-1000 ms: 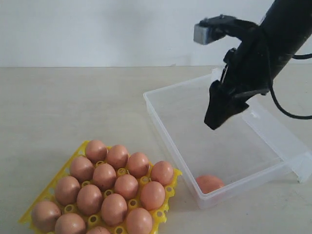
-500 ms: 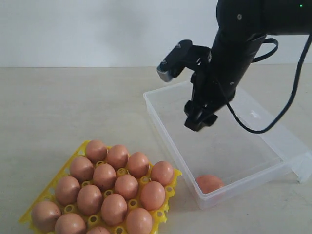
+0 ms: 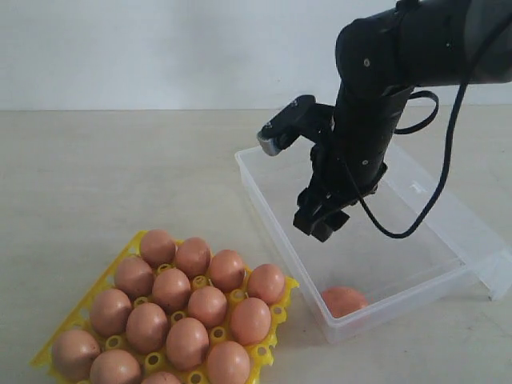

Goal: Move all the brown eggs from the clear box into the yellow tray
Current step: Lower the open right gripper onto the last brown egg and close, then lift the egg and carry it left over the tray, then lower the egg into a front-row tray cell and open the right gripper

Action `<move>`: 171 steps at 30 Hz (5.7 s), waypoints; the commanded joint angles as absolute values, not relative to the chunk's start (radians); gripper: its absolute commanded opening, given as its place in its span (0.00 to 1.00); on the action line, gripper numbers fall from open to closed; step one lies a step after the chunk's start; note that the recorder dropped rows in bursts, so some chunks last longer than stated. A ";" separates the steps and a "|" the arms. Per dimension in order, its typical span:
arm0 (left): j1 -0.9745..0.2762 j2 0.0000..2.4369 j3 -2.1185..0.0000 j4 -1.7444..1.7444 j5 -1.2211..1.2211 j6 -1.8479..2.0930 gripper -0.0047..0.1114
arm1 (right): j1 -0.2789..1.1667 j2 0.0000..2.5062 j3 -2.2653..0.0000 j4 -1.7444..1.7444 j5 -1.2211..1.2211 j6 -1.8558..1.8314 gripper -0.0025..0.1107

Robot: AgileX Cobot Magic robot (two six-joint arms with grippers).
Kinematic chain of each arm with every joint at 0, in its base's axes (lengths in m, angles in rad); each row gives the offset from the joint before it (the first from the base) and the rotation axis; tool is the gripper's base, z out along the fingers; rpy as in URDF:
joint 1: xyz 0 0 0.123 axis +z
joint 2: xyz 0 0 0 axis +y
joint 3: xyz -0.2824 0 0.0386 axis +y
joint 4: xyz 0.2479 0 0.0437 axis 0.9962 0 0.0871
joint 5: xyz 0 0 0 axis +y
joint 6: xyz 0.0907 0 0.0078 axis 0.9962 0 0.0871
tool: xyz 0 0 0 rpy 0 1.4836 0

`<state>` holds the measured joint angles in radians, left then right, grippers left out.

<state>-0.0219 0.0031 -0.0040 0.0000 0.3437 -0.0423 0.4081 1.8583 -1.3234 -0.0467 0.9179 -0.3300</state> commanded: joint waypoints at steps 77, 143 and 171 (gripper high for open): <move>-0.022 0.000 0.000 0.000 0.338 -0.038 0.08 | 0.410 1.962 -1.187 0.374 0.680 -0.423 0.02; -0.022 0.000 0.000 0.000 0.338 -0.038 0.08 | 0.777 1.618 -0.756 -1.418 -0.844 1.228 0.02; -0.022 0.000 0.000 0.000 0.338 -0.038 0.08 | 0.777 1.630 -0.756 -1.555 -0.548 1.172 0.02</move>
